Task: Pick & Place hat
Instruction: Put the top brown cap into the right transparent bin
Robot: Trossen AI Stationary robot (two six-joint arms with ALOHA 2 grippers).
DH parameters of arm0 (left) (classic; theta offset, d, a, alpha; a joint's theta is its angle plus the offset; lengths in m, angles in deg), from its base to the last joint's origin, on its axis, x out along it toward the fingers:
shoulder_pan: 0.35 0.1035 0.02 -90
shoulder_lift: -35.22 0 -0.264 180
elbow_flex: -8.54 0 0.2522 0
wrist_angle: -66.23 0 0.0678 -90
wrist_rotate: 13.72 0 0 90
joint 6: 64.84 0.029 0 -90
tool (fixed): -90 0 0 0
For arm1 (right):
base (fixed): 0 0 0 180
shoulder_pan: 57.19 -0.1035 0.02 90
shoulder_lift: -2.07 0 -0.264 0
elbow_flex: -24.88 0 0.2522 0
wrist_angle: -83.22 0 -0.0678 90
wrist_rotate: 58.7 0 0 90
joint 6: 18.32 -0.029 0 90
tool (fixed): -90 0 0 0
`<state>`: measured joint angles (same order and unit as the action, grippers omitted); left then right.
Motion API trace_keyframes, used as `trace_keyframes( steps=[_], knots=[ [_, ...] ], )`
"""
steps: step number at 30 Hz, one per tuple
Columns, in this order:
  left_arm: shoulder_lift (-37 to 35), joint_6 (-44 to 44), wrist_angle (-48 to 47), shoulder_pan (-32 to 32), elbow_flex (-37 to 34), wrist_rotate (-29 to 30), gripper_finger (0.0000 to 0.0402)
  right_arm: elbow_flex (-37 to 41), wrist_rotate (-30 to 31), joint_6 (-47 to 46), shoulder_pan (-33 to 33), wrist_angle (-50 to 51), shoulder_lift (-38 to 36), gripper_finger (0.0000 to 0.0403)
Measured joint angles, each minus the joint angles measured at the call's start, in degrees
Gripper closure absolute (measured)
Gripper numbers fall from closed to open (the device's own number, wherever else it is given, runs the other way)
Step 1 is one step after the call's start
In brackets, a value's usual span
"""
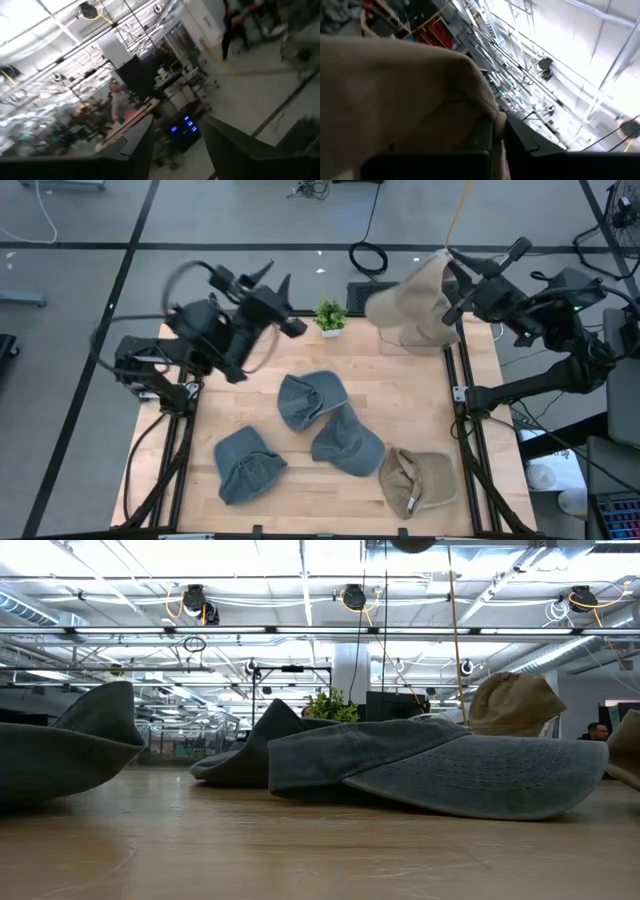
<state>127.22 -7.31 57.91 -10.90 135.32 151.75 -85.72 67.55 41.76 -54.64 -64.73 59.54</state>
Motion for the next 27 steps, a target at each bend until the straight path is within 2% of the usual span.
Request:
trace_keyframes(
  steps=[2,7,9,16,20,23,27],
  knots=[
    [-2.3,-6.1,-5.7,0.3,0.0,-4.1,0.0225,0.0,0.0,2.7,0.4,0.0,0.2,0.0393],
    [-8.2,-26.4,-24.3,3.7,0.0,-23.9,0.0228,0.0,3.0,9.0,1.2,0.1,0.6,0.0393],
    [-10.3,-31.5,-29.2,6.1,0.0,-29.7,0.0233,0.0,3.2,11.9,1.7,0.1,0.8,0.0393],
    [-15.4,-40.7,-40.6,14.2,0.0,-48.6,0.025,0.0,2.7,20.4,5.1,0.6,3.4,0.0393],
    [-18.4,-43.7,-45.8,18.8,0.0,-59.4,0.0254,0.0,2.7,29.4,8.4,4.8,5.0,0.0393],
    [-20.0,-45.6,-48.7,21.6,0.0,-64.0,0.0252,0.0,2.7,33.6,11.3,6.1,5.9,0.0393],
    [-21.7,-46.3,-51.8,23.7,0.0,-64.5,0.0255,0.0,2.9,41.2,13.6,7.2,6.1,0.0393]
  ],
)
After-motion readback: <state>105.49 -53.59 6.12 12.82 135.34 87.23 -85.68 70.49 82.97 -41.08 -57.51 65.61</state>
